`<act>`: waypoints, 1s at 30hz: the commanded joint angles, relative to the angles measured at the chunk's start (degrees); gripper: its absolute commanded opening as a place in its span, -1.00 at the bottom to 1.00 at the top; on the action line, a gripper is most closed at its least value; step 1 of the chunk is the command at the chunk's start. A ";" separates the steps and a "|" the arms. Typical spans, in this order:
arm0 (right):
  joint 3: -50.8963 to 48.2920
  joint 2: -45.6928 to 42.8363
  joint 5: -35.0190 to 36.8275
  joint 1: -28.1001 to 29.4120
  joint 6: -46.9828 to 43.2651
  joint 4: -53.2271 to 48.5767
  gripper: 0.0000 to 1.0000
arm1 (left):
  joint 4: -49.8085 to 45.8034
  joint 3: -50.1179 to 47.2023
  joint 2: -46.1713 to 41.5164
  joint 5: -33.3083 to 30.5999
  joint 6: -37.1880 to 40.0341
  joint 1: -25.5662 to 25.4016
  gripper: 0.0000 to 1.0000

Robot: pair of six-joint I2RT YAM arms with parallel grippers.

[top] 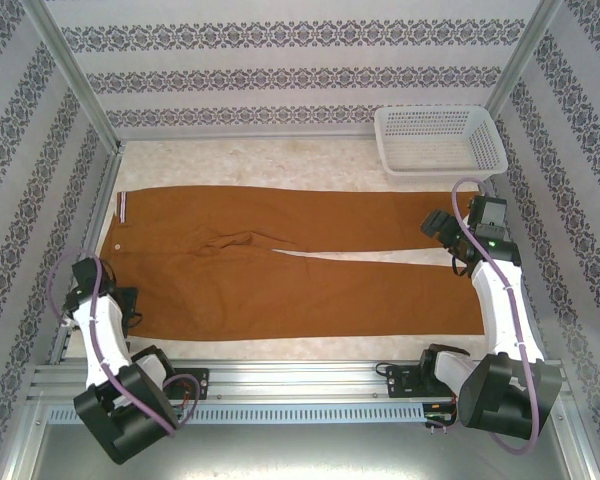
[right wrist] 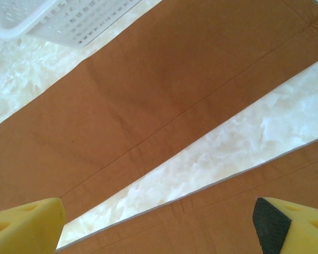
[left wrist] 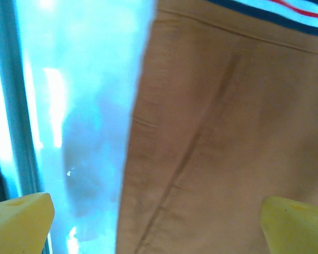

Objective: Roll up the long pants

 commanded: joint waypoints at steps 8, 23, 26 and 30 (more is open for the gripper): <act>-1.09 -3.00 0.46 -0.74 0.91 -2.35 0.84 | 5.88 3.91 7.56 0.33 4.24 6.79 1.00; -0.83 -4.24 0.70 -0.81 1.62 -2.68 0.81 | 13.36 4.45 17.88 -2.38 7.95 8.03 1.00; -0.85 -4.32 0.79 -0.83 1.62 -2.77 0.80 | 15.12 4.15 19.77 -1.89 8.26 8.03 1.00; -0.82 -4.71 0.80 -0.78 1.76 -2.77 0.79 | 16.65 3.93 22.93 -1.80 9.02 8.03 0.71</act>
